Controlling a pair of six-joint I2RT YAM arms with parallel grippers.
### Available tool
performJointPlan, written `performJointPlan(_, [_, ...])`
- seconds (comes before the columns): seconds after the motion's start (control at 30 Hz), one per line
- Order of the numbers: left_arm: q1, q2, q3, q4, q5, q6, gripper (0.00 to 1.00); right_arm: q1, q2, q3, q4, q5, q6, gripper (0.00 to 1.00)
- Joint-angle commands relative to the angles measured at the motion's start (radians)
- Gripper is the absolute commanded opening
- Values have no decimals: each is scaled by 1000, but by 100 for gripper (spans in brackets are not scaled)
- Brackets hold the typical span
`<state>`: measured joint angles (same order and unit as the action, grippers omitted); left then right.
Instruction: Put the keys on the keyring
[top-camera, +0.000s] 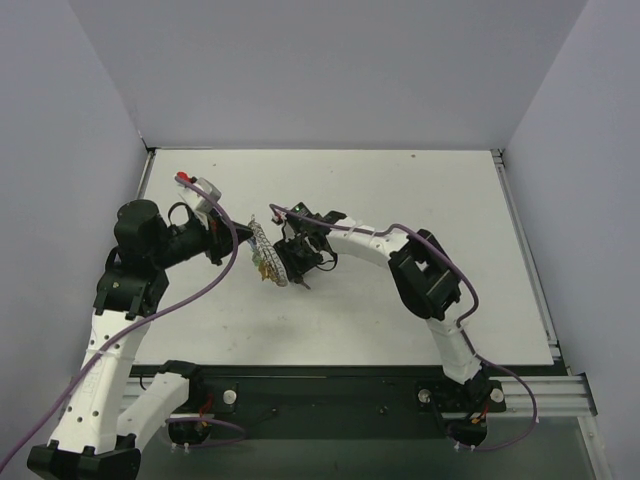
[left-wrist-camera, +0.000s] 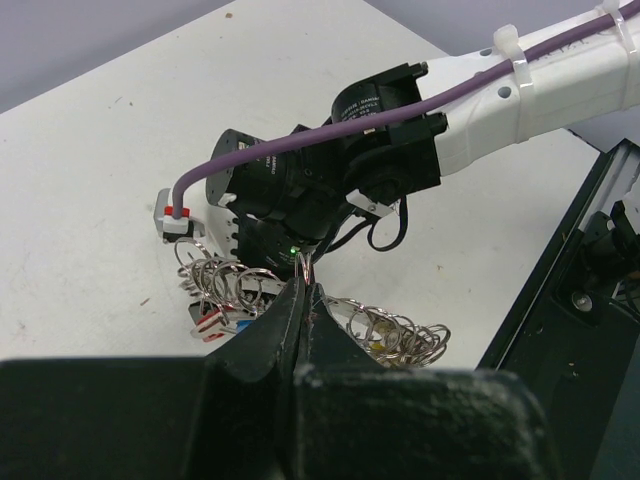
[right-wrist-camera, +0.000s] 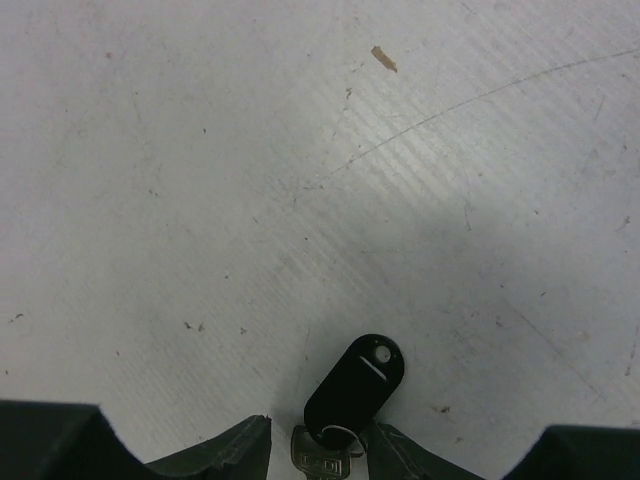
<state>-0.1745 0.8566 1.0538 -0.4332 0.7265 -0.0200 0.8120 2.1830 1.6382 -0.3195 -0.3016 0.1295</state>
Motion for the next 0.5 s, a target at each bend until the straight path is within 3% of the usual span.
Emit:
performJointPlan(0.0, [6, -24, 43, 77, 13, -9, 0, 27, -31, -67, -61, 25, 2, 42])
performJointPlan(0.2, [7, -30, 34, 82, 11, -8, 0, 36, -29, -100, -55, 28, 7, 34])
performJointPlan(0.37, [7, -36, 29, 80, 8, -5, 0, 38, -28, -100, -38, 33, 22, 0])
performJointPlan(0.47, [9, -39, 31, 71, 1, 5, 0, 39, -41, -100, -32, 45, 22, 0])
